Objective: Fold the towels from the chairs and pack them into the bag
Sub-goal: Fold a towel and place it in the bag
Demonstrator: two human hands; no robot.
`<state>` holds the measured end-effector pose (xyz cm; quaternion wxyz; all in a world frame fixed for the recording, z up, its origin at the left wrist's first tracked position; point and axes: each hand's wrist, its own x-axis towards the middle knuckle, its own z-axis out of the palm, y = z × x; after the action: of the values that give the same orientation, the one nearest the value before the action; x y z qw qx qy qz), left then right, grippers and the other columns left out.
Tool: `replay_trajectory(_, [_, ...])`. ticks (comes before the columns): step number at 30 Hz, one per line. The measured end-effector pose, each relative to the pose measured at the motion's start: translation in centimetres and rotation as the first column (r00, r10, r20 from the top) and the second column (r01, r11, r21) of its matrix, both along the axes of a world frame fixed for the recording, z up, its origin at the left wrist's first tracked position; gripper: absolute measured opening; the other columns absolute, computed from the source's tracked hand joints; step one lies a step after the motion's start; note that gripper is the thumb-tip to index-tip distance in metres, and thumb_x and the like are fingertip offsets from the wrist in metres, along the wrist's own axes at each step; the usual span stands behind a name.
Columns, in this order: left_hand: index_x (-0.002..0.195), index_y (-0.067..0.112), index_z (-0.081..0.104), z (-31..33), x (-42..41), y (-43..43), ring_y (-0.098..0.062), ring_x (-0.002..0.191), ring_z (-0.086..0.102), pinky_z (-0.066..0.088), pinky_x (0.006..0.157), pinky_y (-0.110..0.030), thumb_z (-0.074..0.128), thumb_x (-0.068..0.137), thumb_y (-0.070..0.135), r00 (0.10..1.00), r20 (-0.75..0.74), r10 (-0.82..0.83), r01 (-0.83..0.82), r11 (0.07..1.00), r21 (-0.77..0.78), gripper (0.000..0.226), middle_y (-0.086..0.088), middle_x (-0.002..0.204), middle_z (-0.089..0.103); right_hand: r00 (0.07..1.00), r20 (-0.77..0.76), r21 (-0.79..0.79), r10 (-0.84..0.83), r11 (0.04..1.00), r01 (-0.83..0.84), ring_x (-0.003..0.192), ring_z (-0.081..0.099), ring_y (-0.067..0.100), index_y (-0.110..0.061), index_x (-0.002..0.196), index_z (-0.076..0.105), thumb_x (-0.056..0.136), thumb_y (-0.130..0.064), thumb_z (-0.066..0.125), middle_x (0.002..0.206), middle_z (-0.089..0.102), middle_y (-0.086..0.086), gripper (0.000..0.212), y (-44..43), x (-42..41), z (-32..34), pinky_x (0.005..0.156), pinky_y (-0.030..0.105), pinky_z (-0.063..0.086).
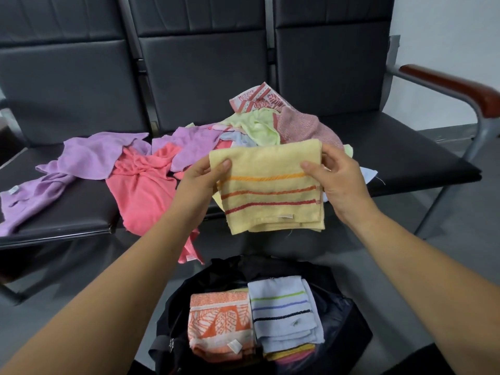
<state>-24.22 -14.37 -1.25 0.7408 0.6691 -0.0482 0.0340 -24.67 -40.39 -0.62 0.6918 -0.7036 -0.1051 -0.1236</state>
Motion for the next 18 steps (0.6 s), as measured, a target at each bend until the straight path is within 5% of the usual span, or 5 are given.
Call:
replay_trajectory(4, [0.124,0.028,0.067,-1.8,-0.1,-1.3,-0.024,0.098,0.073,0.06,0.084,-0.042,0.07,0.093,0.022,0.995,-0.086,-0.045,0.05,0.997,0.052,0.031,-0.002,0.109,0.075,0.998,-0.062,0.016,-0.018,1.0,0.019,0.107,0.07,0.022,-0.036,0.112,0.068,0.094,-0.012,0.069,0.113,0.074,0.003,0.03,-0.3,-0.8,-2.0,0.089,0.039,0.059])
replay_trajectory(8, [0.124,0.03,0.062,-5.5,-0.3,-2.1,-0.021,0.094,0.073,0.059,0.082,-0.038,0.071,0.092,0.012,0.976,-0.198,-0.087,0.115,0.984,0.134,0.038,-0.005,0.109,0.074,0.958,-0.284,0.056,-0.031,0.997,0.048,0.099,0.074,0.02,-0.033,0.113,0.068,0.097,-0.011,0.065,0.109,0.076,0.003,0.027,-0.6,-1.1,-6.1,0.085,0.039,0.061])
replay_trajectory(12, [0.13,0.033,0.055,-11.2,-0.8,-3.0,-0.017,0.093,0.072,0.059,0.076,-0.036,0.066,0.096,0.01,0.927,-0.365,-0.091,0.162,0.972,0.17,0.043,0.0,0.11,0.073,0.833,-0.552,0.069,-0.034,0.994,0.087,0.088,0.073,0.022,-0.022,0.122,0.068,0.097,-0.01,0.065,0.11,0.075,0.011,0.028,-0.9,-1.1,-12.3,0.075,0.038,0.061])
replay_trajectory(18, [0.138,0.029,0.049,-20.4,-1.9,-3.0,-0.027,0.103,0.07,0.062,0.077,-0.04,0.064,0.097,0.011,0.802,-0.595,-0.044,0.261,0.923,0.283,0.047,-0.007,0.119,0.067,0.621,-0.777,-0.142,-0.102,0.99,-0.014,0.085,0.073,0.019,-0.019,0.132,0.061,0.097,-0.011,0.067,0.107,0.072,0.006,0.036,-1.3,-2.2,-21.4,0.057,0.026,0.056])
